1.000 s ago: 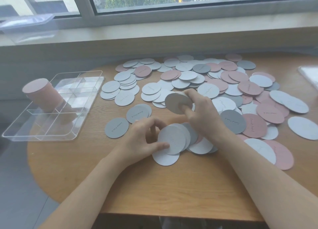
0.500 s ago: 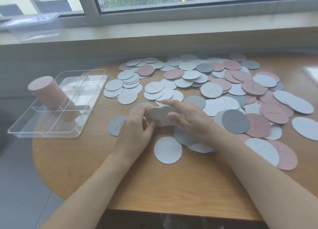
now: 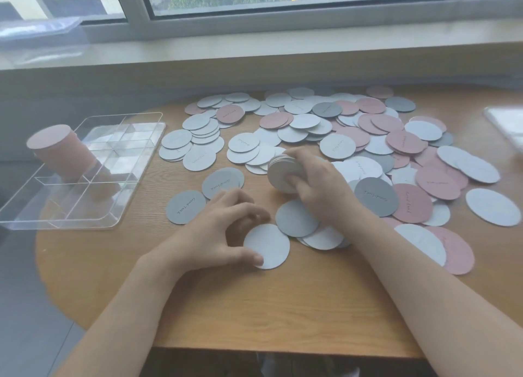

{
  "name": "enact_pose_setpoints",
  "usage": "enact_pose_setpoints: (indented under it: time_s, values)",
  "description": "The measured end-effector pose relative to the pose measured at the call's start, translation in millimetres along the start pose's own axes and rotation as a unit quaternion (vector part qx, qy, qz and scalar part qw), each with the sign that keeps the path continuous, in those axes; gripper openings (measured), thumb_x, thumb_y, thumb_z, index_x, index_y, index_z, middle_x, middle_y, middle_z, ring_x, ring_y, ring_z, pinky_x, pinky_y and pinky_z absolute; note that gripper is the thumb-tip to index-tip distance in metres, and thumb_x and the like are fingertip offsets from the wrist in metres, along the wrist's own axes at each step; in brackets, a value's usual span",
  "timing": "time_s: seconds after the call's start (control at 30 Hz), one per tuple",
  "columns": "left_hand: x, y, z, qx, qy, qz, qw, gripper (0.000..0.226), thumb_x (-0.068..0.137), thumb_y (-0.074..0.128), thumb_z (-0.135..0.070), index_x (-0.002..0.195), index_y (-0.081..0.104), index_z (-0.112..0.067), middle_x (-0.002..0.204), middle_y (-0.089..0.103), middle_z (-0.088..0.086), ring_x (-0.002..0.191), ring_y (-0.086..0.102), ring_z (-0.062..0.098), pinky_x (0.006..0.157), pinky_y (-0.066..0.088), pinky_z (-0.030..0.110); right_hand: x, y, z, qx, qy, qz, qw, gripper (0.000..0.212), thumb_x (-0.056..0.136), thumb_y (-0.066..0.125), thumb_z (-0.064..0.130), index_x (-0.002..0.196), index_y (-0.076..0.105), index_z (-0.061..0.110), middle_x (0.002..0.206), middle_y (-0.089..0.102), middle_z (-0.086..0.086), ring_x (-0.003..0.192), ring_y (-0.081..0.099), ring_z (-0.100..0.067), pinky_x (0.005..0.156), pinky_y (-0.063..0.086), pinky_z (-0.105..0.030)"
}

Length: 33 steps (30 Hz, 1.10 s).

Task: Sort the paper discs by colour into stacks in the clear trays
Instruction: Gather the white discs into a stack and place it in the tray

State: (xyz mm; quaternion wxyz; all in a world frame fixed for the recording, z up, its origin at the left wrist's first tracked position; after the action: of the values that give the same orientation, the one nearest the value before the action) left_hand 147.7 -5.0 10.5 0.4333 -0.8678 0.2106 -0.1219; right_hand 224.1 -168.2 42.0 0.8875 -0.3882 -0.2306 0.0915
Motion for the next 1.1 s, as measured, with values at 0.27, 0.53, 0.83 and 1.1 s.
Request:
enact_pose_setpoints:
  time_s: [0.27, 0.53, 0.83, 1.1]
  values:
    - [-0.7, -8.9, 11.1, -0.108, -0.048, -0.013, 0.993, 0.039, 0.074, 0.086, -0.031, 0.103, 0.061, -0.035, 0.102, 0.058, -0.011, 0.093, 0.056, 0.01, 0.083, 0.042, 0.025, -2.4, 5.5, 2.3, 0.012, 0.007, 0.019, 1.0, 0.039, 0.094, 0.061, 0.018, 0.132, 0.052, 0.017, 0.108, 0.065, -0.006, 0.102, 0.055, -0.027, 0.088, 0.044, -0.042]
    - [6.6, -38.6, 18.8, -0.129, -0.095, -0.231, 0.96, 0.034, 0.083, 0.079, -0.013, 0.094, 0.052, -0.03, 0.08, 0.059, -0.022, 0.066, 0.053, 0.002, 0.063, 0.042, 0.013, -4.5, 13.4, 10.2, 0.056, -0.008, 0.076, 0.996, 0.035, 0.099, 0.052, 0.015, 0.134, 0.051, 0.019, 0.111, 0.064, -0.002, 0.106, 0.054, -0.022, 0.092, 0.039, -0.036]
    - [45.8, -30.7, 0.1, -0.056, -0.069, -0.274, 0.958, 0.038, 0.084, 0.078, -0.03, 0.108, 0.051, -0.02, 0.099, 0.058, -0.006, 0.08, 0.06, 0.01, 0.071, 0.047, 0.024, -5.4, 20.3, 4.9, 0.064, -0.003, 0.127, 0.99, 0.054, 0.098, 0.044, 0.055, 0.145, 0.039, 0.029, 0.14, 0.051, 0.004, 0.129, 0.041, -0.017, 0.109, 0.031, -0.037]
    - [48.5, -17.2, -7.8, -0.027, -0.038, -0.226, 0.973, 0.036, 0.097, 0.061, -0.019, 0.133, 0.056, -0.014, 0.076, 0.048, -0.019, 0.072, 0.049, -0.005, 0.07, 0.035, 0.007, -4.2, 21.7, 5.6, 0.04, -0.026, 0.13, 0.99, 0.063, 0.095, 0.046, 0.059, 0.145, 0.038, 0.023, 0.138, 0.049, 0.004, 0.128, 0.037, -0.014, 0.107, 0.028, -0.032]
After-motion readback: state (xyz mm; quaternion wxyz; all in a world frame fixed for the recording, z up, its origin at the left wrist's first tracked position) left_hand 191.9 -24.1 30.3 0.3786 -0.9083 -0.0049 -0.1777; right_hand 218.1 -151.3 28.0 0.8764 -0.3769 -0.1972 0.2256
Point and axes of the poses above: each hand's wrist, its own x-axis towards the middle knuckle, its own y-axis out of the palm, z = x × y, the point moved 8 cm from there along x, towards the middle knuckle
